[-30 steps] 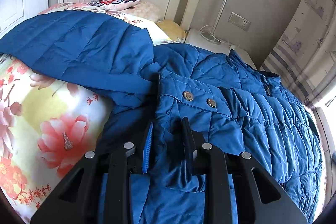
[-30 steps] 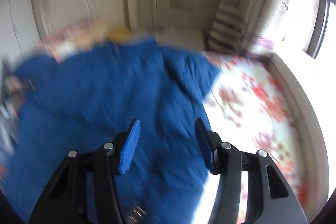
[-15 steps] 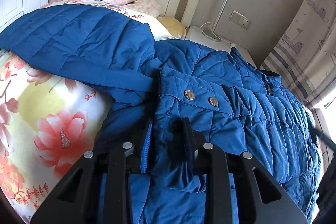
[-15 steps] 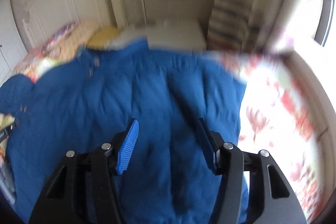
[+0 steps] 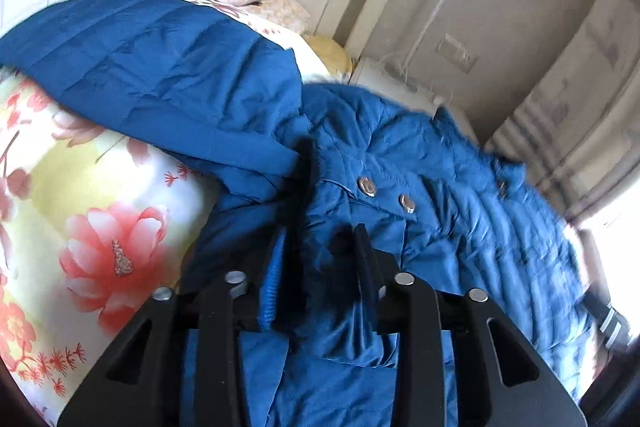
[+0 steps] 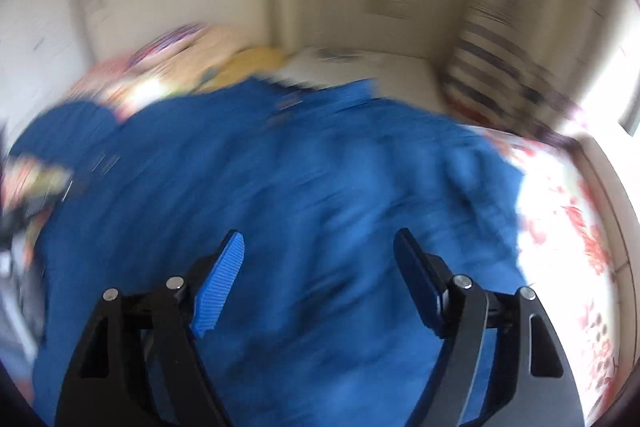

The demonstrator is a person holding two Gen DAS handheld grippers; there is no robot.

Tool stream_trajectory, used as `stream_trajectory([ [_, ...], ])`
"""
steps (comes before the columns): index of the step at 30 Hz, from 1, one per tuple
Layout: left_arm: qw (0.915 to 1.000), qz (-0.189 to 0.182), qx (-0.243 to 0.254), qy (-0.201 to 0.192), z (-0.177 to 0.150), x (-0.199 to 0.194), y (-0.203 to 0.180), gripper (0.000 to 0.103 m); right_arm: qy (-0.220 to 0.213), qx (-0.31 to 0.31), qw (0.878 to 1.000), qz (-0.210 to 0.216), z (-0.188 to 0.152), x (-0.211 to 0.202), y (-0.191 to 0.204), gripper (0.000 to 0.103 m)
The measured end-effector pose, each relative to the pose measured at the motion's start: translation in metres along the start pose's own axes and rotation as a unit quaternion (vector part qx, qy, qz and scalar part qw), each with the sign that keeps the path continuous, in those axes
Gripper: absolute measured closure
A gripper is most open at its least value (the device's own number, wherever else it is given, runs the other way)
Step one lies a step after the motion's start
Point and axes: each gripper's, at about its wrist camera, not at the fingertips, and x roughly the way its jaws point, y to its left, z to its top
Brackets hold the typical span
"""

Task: Fold large clothes

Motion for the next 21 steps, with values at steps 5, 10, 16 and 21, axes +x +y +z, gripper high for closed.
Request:
stream_trajectory([
  [5,0.9722,-0.07,-0.209,-0.079,0.021,-0.048,0.079,0.032,0.035,-0.055,0.998,-0.027,-0.027,0.031,0.032,0.02],
  [10,0.9269,-0.034,-0.337,-0.161,0.048,-0.09,0.171,0.014,0.034,-0.045,0.998,-0.014,-0.027,0.032,0.026,0.019],
  [16,0.9189,-0.005,-0.361,-0.159,0.1,-0.08,0.239,0.029,0.032,-0.044,0.998,-0.013,-0.029,0.034,0.027,0.019],
  [21,0.9333,-0.002,-0.328,-0.145,0.12,-0.076,0.229,0.09,0.031,-0.043,0.999,-0.01,-0.029,0.032,0.027,0.019],
])
